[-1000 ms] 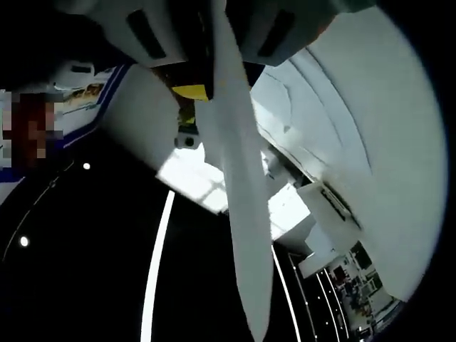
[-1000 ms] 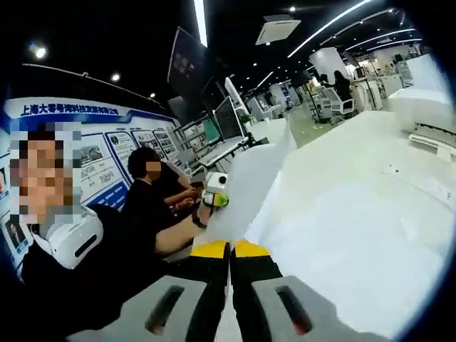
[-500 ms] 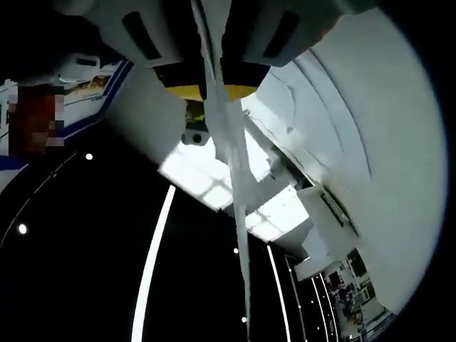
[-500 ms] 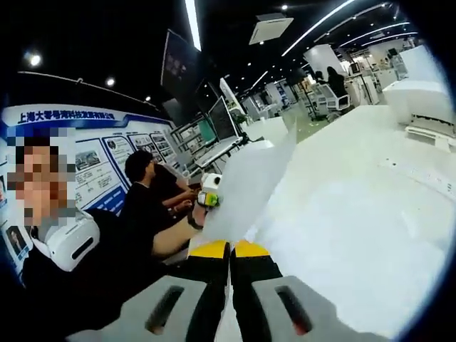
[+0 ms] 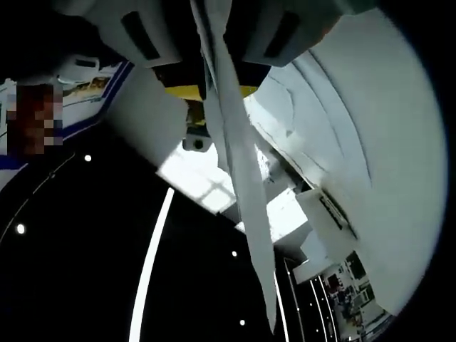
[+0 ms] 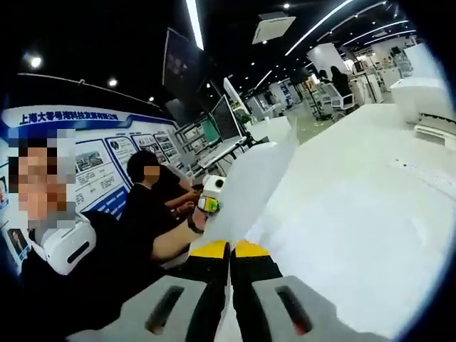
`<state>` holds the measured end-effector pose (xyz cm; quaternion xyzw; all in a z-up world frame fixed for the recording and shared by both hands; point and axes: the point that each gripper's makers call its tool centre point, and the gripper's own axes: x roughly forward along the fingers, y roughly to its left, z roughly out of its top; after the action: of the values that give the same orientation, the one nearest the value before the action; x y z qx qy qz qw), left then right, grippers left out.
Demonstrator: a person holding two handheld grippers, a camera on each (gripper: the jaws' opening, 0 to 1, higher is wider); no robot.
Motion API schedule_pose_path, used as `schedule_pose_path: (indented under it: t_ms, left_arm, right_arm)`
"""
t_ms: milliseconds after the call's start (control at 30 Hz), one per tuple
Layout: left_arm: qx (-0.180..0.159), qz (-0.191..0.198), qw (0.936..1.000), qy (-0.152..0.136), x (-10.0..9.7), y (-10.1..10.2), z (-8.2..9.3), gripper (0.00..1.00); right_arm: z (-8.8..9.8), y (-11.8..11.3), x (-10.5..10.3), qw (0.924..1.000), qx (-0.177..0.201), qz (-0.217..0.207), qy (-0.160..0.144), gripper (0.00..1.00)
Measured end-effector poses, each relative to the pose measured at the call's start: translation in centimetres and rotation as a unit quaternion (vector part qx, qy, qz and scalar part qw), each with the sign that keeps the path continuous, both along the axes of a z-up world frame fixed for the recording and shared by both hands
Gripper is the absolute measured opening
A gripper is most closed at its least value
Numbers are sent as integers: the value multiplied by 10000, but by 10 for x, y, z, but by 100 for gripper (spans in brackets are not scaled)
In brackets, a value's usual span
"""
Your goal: Organize the stack of printing papers by aligning and flattening the scattered papers on the table
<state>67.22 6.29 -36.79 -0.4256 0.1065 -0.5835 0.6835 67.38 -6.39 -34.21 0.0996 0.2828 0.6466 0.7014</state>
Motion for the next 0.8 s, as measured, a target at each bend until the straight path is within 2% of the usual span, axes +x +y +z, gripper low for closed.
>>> schedule_pose_path:
  t_ms: [267, 500, 800]
  left_arm:
    - [14, -7, 10000, 5, -1, -1, 0, 12]
    - [45, -40, 10000, 1, 1, 0, -2, 12]
    - [58, -36, 10000, -1, -1, -2, -2, 12]
  right_arm:
    - [-6, 17, 8, 9997, -196, 136, -20, 0]
    - [-4, 31, 19, 9992, -318, 240, 11, 0]
    - [-6, 51, 10, 9986, -376, 367, 31, 0]
